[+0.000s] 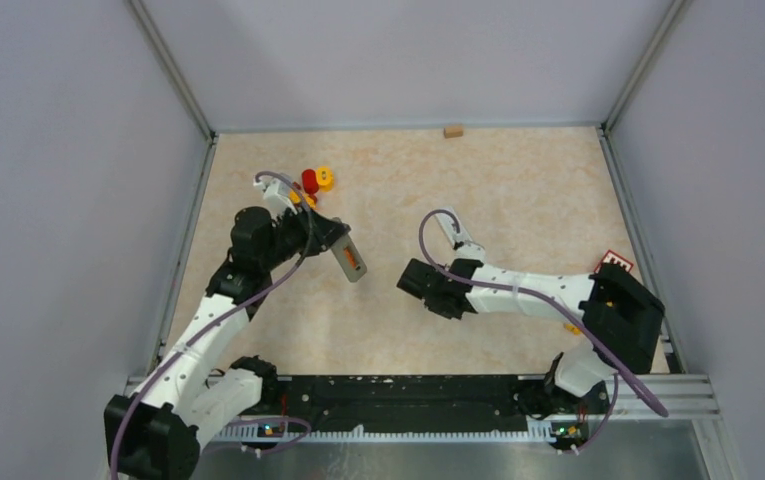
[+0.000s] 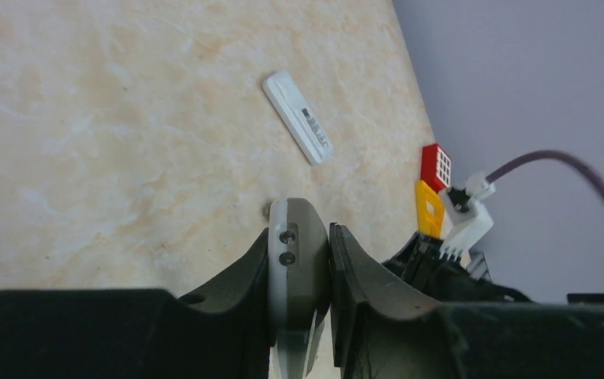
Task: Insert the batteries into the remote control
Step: Pick up the battery from the center of the board, then load the battery into the remote control.
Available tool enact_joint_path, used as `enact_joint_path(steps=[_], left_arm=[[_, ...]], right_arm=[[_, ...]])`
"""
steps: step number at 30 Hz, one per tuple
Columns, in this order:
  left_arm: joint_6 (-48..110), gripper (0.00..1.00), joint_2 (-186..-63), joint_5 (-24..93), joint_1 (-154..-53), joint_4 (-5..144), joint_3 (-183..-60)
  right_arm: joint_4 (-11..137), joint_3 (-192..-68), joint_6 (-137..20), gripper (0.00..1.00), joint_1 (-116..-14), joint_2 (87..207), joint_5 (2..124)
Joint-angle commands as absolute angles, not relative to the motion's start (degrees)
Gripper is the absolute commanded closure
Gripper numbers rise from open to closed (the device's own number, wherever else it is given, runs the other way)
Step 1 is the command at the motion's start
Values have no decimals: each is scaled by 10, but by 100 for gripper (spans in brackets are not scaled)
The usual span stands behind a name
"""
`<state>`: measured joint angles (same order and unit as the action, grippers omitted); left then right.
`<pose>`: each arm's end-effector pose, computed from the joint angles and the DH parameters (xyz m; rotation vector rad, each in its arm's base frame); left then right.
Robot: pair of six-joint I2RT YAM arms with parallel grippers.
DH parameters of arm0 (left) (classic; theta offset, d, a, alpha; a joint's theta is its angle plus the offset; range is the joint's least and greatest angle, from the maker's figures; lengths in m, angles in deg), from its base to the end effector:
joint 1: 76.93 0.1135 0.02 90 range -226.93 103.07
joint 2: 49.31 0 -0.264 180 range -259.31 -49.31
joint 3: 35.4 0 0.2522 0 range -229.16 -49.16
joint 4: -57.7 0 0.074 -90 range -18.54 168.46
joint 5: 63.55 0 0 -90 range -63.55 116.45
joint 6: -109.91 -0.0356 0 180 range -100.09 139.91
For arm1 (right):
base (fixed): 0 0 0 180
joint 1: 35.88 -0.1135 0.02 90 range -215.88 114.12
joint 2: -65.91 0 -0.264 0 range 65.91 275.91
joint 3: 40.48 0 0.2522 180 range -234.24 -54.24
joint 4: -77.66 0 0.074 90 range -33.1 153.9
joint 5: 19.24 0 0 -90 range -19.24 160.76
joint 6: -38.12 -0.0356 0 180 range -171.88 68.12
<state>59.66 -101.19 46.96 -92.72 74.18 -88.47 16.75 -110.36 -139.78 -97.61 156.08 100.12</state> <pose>0.2013 -0.0699 0.2981 -0.1394 1.9366 -0.9919 0.1449 0.2325 0.1863 0.6417 2.5285 0.0147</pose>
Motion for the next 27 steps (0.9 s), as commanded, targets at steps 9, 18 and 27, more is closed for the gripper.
enact_joint_path(steps=[9,18,27], left_arm=[[671,100,-1141,721,-926,485,-868],[724,100,-1162,759,-926,407,-891],[793,100,-1186,755,-927,405,-914]], right_arm=[[516,-1123,-772,100,-973,1349,1009],[581,-1174,-615,100,-973,1343,861],[600,-1185,-576,100,-973,1348,804]])
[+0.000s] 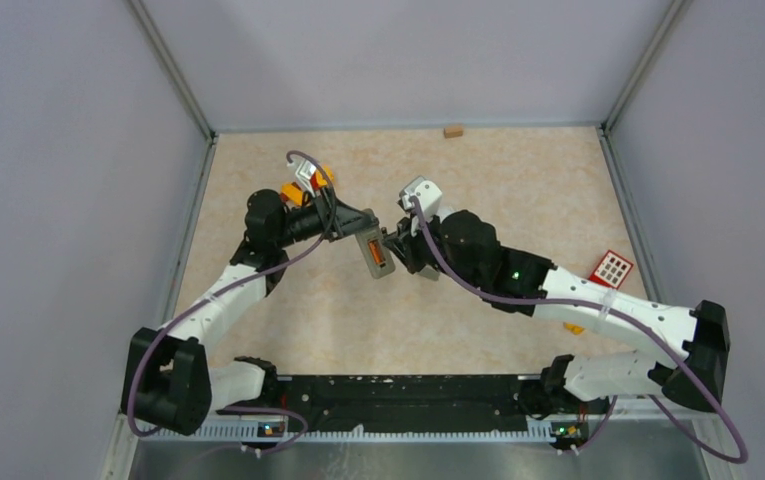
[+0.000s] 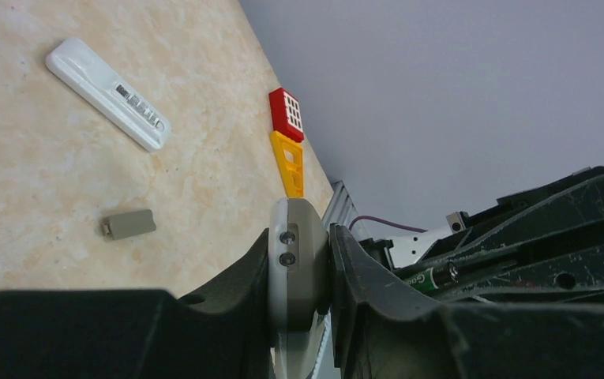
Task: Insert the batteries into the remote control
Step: Load the battery into the remote control.
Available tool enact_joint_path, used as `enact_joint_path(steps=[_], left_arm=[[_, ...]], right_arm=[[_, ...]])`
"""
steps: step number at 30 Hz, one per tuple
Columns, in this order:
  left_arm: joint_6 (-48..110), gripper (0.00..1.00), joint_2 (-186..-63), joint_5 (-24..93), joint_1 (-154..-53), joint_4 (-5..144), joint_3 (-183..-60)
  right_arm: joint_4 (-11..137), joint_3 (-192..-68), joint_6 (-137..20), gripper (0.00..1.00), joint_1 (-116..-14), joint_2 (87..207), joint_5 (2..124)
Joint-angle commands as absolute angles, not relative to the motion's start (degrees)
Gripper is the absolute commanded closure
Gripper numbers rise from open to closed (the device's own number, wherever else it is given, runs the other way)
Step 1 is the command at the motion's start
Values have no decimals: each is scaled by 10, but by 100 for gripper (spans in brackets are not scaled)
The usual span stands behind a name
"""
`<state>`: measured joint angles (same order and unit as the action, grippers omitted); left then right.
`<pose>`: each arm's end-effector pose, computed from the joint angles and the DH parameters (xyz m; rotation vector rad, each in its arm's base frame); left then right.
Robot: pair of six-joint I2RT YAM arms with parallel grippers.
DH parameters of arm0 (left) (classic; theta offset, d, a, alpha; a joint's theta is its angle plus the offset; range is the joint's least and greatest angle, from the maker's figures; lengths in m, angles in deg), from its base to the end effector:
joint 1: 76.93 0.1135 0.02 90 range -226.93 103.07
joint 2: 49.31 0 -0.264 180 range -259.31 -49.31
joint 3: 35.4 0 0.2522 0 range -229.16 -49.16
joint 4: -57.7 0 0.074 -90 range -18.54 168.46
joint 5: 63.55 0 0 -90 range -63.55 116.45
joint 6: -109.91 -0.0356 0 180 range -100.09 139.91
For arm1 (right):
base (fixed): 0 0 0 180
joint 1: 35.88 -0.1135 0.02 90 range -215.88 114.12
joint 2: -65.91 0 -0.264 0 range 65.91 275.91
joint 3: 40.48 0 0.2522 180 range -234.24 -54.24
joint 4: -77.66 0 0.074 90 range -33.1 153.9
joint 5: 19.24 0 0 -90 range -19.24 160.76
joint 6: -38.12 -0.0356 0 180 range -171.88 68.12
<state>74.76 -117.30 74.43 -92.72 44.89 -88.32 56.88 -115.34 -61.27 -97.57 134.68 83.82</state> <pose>0.2452 -0.0968 0.2888 0.1177 1.8544 -1.5698 0.1400 0.2430 0.3588 -0.6740 1.7465 0.6627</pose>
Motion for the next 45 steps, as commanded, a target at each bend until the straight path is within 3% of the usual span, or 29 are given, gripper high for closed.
enact_joint_path(steps=[1,27,38,45], left_arm=[[802,100,-1189,755,-927,399,-913],[840,100,-1181,763,-927,354,-904],[854,100,-1190,770,-927,328,-902],[855,100,-1194,773,-927,322,-903]], right_arm=[[598,-1184,-576,100,-974,1349,804],[587,-1184,-572,100,-973,1391,811],[564,-1193,-575,83,-973,1396,834],[560,-1193,-587,81,-968,1393,836]])
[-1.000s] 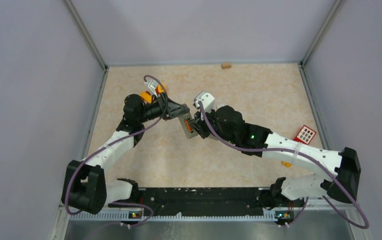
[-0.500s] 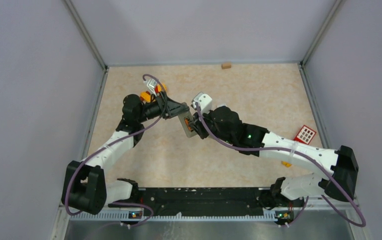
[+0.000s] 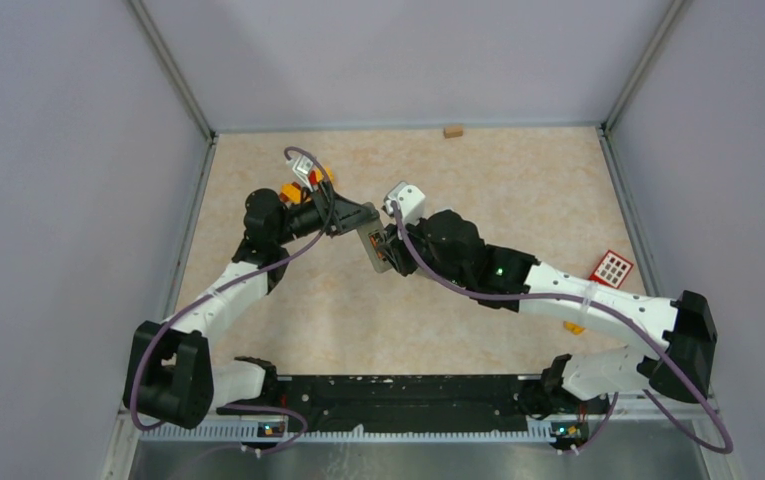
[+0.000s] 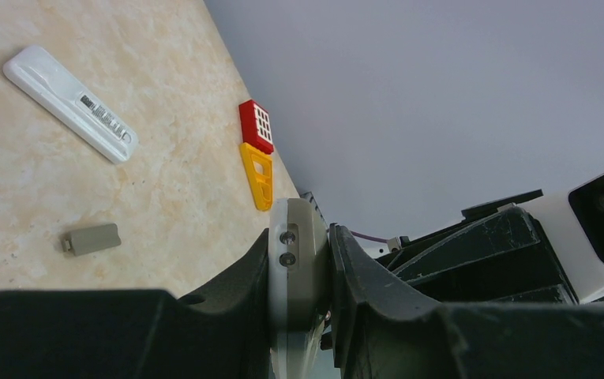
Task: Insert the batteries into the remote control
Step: Load the battery into the remote control.
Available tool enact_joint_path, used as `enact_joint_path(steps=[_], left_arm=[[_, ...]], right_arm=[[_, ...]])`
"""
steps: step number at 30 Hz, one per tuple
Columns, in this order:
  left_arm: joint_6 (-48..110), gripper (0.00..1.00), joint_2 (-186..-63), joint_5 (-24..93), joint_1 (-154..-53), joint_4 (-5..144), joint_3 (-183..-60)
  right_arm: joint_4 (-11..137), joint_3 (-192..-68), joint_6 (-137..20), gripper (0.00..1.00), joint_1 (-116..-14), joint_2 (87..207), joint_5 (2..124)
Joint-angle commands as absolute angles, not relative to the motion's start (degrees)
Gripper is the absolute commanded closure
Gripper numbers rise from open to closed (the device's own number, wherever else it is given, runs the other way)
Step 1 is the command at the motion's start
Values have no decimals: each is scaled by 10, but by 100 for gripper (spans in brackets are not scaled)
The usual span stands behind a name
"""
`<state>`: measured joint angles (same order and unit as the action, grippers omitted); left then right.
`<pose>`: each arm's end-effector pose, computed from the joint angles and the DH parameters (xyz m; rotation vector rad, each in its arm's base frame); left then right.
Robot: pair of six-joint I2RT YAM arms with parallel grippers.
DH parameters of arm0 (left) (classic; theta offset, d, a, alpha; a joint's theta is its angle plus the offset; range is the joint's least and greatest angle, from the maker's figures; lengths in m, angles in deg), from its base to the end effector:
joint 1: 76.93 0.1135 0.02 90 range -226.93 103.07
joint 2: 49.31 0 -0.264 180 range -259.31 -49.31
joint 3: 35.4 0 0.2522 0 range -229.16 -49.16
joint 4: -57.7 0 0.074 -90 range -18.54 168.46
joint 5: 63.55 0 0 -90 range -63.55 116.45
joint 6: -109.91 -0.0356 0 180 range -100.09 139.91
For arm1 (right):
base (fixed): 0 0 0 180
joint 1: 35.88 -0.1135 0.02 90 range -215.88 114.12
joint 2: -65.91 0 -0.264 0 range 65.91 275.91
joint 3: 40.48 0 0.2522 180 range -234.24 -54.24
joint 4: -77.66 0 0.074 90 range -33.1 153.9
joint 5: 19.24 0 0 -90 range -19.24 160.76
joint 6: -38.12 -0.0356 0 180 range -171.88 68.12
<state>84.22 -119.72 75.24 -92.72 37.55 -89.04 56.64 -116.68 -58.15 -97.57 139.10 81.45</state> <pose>0.2528 -0.0993 0.2952 0.0454 1.8171 -1.6866 0.1477 0.2602 0.3458 -0.7794 1.7653 0.6323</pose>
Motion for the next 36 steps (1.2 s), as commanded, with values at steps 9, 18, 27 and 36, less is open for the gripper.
enact_joint_path(steps=[9,18,27,36], left_arm=[[858,100,-1199,774,-927,320,-902],[929,100,-1211,788,-927,303,-906],[969,100,-1217,789,-927,287,-910],[924,100,-1214,784,-927,344,-915]], right_arm=[[566,-1192,-606,91,-961,1389,836],[593,-1190,-617,100,-960,1413,875],[619,-1183,-663,100,-959,1420,937],[532,-1248,-709,97,-959,1451,978]])
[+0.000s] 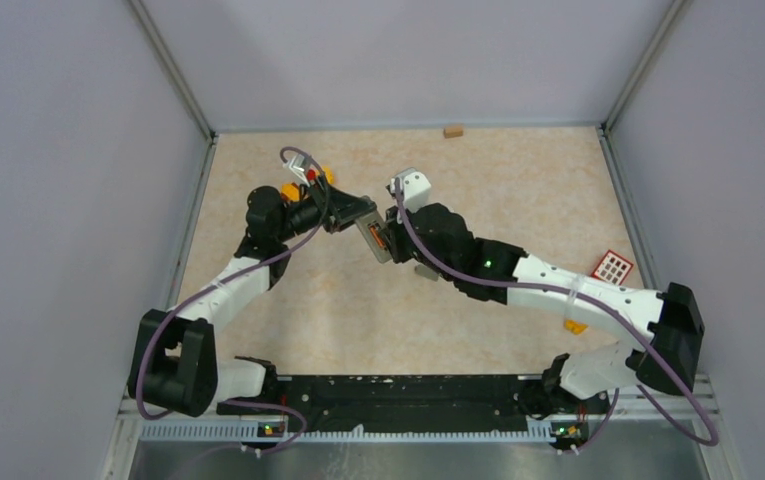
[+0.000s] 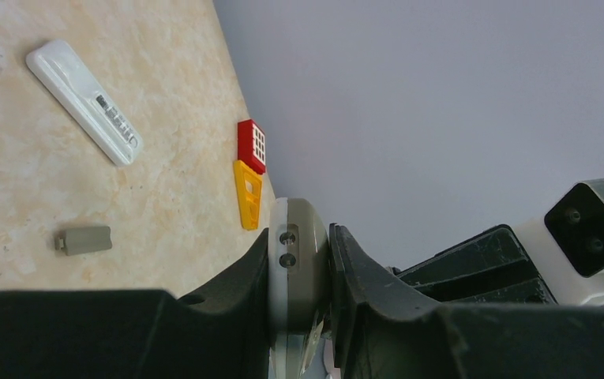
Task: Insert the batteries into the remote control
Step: Load the battery into the remote control.
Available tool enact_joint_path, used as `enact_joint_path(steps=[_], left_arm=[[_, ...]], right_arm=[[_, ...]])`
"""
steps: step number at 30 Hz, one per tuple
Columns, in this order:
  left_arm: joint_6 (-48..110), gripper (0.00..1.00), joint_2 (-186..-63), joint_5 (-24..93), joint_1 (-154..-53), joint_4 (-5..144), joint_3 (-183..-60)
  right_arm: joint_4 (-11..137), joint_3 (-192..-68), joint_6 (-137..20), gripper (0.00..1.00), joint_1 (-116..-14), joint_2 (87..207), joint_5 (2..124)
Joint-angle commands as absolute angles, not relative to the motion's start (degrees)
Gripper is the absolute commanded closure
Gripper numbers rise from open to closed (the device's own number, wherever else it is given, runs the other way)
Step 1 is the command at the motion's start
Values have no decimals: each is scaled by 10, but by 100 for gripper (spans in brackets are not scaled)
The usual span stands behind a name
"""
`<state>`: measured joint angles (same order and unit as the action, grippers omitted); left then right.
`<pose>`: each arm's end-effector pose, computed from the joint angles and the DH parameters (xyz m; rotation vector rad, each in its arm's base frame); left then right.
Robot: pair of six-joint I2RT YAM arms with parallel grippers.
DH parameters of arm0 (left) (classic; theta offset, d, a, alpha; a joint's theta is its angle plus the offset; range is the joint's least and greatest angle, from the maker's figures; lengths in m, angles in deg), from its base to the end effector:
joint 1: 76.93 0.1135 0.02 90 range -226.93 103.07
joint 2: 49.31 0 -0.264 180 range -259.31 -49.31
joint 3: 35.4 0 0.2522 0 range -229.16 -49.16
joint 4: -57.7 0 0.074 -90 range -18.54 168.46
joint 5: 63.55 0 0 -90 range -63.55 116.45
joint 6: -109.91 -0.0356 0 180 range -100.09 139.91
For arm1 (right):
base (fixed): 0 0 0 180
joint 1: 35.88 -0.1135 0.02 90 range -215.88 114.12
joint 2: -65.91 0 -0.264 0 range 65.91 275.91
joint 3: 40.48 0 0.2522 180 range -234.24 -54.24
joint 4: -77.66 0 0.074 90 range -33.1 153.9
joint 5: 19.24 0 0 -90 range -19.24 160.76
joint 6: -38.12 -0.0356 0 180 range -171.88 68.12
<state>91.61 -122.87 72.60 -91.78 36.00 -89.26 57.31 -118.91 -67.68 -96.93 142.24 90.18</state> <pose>0.2654 -0.0969 0.2851 -0.1497 1.8526 -1.7346 0.1613 0.2671 0.3456 -0.5141 1.8448 0.5995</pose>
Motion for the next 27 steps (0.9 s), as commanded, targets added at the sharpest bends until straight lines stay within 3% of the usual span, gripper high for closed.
enact_joint_path(steps=[1,8,15,21,27], left_arm=[[925,100,-1214,781,-927,346,-914],[959,100,-1223,788,-927,351,-916],[966,100,-1226,801,-927,381,-924],[956,100,-1232,798,-927,391,-925],[944,100,-1243,793,-927,405,-924]], right_arm=[[523,-1252,-718,96,-959,1454,982],[570,-1218,-735,93,-958,1443,981],[600,-1200,-686,81,-948,1431,913],[535,-1236,-695,81,-944,1456,922],[499,-1255,-711,87,-937,1475,903]])
